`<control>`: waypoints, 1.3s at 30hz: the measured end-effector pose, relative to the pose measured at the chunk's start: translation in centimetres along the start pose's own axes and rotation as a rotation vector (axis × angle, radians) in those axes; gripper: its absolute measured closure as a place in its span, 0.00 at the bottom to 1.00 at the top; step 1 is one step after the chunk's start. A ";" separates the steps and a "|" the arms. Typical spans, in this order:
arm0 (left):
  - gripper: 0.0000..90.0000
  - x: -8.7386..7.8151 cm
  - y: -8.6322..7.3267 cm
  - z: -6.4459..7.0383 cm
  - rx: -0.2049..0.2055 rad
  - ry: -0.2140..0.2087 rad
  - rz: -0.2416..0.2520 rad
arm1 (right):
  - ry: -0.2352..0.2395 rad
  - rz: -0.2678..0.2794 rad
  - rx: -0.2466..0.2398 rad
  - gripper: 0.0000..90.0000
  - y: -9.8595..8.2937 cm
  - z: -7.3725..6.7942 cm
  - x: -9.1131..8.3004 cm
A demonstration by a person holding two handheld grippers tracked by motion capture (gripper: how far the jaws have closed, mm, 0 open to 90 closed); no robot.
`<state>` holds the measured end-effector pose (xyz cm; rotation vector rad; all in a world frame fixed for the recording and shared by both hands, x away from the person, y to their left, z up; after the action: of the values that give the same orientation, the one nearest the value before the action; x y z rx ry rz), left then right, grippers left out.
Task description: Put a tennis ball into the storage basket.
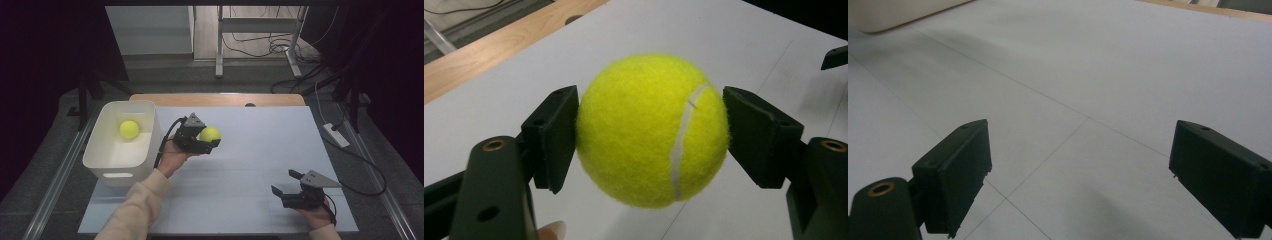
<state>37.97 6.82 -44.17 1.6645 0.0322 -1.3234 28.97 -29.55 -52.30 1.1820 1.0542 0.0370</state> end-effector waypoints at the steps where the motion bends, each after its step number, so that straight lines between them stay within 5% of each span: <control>1: 0.30 -0.1 0.0 0.0 0.000 0.000 0.004 | 0.000 0.000 0.000 0.11 0.0 0.0 0.0; 39: 0.30 -2.7 -0.6 0.0 -0.008 0.007 0.079 | -0.003 0.000 -0.004 0.11 0.0 0.0 0.0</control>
<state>36.55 8.52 -42.57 1.6473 -0.0240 -1.2570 28.96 -29.53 -52.31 1.1783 1.0512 0.0369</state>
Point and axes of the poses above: each handheld gripper's, and its own axes: x roughly forward along the jaws, y roughly out of its top, z roughly to its right, the point moved 2 cm from there along x, roughly forward along the jaws, and after that the axes turned 13 degrees about -z, right-handed, at the moved point
